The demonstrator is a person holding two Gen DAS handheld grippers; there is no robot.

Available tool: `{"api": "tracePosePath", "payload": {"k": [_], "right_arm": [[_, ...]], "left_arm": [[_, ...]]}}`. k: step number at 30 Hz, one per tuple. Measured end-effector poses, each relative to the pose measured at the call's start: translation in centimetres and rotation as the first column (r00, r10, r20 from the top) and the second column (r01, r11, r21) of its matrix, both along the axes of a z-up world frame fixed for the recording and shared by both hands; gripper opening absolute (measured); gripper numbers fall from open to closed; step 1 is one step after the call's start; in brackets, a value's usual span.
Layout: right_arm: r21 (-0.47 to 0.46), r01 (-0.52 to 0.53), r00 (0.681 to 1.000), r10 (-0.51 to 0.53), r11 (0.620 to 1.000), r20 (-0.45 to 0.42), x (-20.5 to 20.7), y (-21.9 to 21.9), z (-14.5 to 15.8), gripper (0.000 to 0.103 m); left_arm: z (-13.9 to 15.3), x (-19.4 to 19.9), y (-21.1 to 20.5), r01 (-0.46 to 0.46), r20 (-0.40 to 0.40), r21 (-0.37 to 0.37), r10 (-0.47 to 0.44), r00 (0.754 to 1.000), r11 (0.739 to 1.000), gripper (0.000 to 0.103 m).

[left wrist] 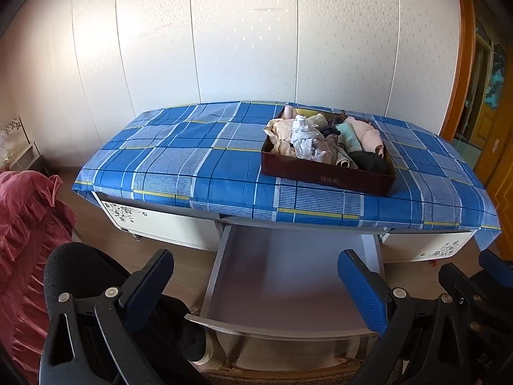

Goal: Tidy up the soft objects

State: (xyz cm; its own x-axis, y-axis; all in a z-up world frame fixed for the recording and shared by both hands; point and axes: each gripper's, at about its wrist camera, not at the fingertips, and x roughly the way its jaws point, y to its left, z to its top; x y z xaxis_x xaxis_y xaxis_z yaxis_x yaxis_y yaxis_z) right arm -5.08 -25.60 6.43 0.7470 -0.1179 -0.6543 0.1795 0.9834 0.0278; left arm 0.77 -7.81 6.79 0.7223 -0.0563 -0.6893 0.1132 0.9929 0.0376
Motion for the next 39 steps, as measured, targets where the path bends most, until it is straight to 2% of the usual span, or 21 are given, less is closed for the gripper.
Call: {"api": "tracePosePath", "payload": {"k": [39], "right_arm": [[0.017,0.000,1.000,0.001,1.000,-0.030,0.32,-0.19,-0.55,0.081]], "left_arm": [[0.16,-0.62,-0.47,0.030,0.020,0.015,-0.030,0.999,0.999,0.103]]}}
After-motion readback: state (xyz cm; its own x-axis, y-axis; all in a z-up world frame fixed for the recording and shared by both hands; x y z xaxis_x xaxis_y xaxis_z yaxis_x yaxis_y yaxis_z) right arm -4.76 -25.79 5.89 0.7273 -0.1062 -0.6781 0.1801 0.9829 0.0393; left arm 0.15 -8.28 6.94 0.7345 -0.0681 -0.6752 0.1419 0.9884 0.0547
